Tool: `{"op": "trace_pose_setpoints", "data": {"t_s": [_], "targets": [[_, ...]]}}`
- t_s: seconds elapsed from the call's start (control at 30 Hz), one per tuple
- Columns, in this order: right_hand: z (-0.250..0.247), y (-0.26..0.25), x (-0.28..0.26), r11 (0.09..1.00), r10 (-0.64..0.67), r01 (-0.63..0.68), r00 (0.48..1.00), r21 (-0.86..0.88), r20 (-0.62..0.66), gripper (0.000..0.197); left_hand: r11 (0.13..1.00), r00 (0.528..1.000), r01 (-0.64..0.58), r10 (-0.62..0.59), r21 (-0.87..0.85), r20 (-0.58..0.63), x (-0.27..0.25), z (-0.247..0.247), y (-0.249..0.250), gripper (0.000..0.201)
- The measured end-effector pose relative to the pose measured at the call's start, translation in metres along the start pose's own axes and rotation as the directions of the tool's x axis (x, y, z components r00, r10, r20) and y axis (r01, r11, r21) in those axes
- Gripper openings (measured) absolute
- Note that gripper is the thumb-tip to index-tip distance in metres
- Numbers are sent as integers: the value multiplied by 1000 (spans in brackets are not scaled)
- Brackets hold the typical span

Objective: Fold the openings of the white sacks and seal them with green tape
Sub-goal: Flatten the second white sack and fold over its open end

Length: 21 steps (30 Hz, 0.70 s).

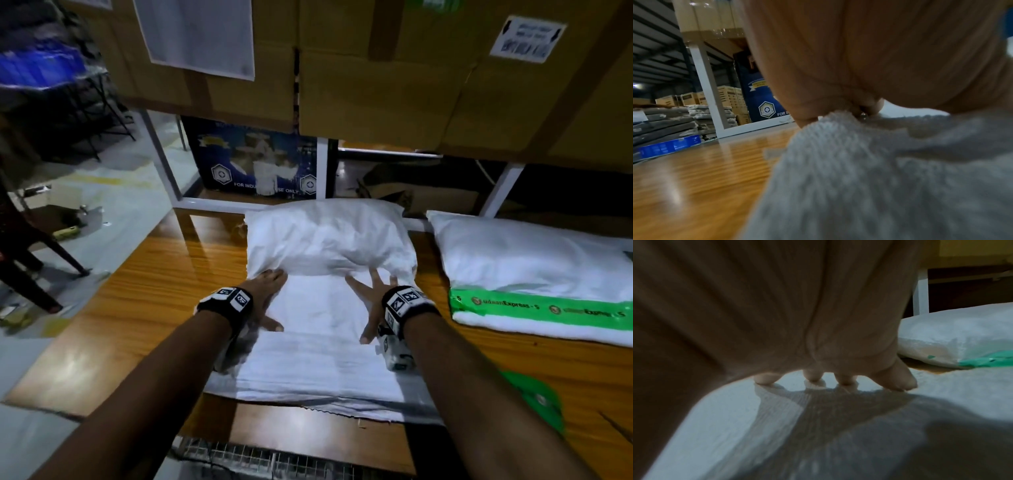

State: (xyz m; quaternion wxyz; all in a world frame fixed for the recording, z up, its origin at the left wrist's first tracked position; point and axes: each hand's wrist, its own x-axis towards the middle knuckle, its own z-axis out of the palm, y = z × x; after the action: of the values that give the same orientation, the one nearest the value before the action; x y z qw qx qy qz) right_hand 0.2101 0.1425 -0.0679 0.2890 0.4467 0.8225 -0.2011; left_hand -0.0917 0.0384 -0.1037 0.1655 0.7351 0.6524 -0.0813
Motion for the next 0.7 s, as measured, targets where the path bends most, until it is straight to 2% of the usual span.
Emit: {"op": "trace_pose_setpoints", "data": {"t_s": [0.23, 0.47, 0.53, 0.63, 0.7], "targets": [[-18, 3, 29, 992, 68, -76, 994, -97, -80, 158, 999, 999, 20, -18, 31, -38, 42, -2, -21, 137], [-24, 3, 30, 998, 46, -48, 998, -45, -50, 162, 997, 999, 7, -11, -73, -50, 36, -10, -19, 130], [-26, 2, 27, 996, 43, -48, 997, -78, -61, 161, 989, 998, 20, -29, -148, -54, 25, -21, -15, 117], [-26, -5, 23, 993, 70, -75, 996, -89, -54, 158, 961, 983, 54, -99, -272, -155, -14, -40, -13, 78], [-23, -23, 16, 986, 117, -135, 978, -93, -172, 141, 939, 981, 32, -96, -343, -169, -50, -45, -19, 54]]}}
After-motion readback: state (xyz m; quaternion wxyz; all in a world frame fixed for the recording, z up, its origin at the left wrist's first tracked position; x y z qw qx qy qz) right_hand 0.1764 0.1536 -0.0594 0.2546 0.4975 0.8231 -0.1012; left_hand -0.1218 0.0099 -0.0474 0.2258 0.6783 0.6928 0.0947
